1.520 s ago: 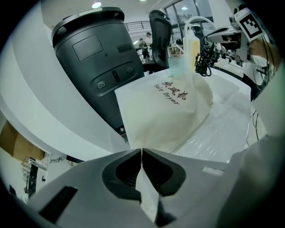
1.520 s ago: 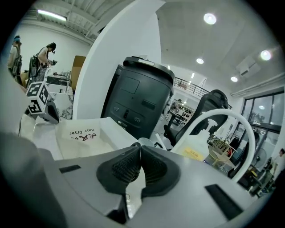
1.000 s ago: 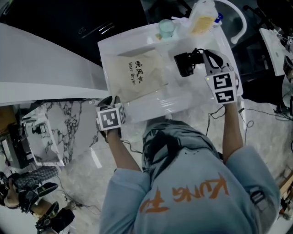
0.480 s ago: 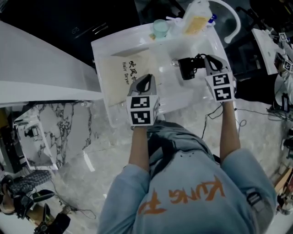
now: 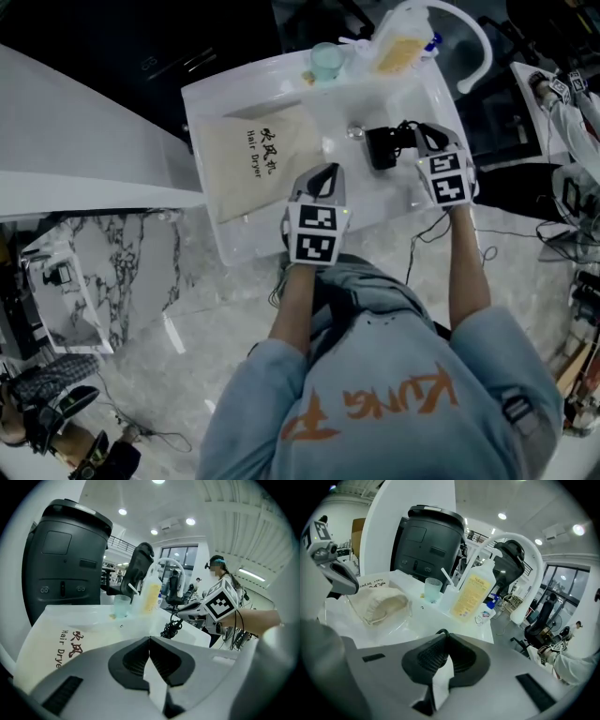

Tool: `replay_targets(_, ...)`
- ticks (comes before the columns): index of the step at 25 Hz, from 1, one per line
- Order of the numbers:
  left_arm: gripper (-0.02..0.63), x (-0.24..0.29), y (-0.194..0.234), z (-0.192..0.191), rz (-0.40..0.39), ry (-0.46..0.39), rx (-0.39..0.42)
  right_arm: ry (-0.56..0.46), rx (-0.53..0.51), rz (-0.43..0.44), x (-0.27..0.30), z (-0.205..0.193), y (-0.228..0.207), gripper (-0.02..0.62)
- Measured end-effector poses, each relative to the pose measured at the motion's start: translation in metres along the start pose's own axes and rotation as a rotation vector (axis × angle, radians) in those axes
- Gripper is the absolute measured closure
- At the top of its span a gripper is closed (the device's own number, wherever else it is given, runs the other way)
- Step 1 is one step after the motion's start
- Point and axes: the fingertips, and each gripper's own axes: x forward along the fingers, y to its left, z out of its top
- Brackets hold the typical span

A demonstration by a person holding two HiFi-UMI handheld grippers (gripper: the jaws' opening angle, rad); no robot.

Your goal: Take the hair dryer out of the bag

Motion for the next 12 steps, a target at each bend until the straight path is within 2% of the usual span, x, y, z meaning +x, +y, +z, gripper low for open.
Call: replay_targets(12,0.601,0.009,0.022,-0.013,0.029,0.007,-0.058,0.021,0.011,-0.015,0.024,-0.033,-0.042,0.575)
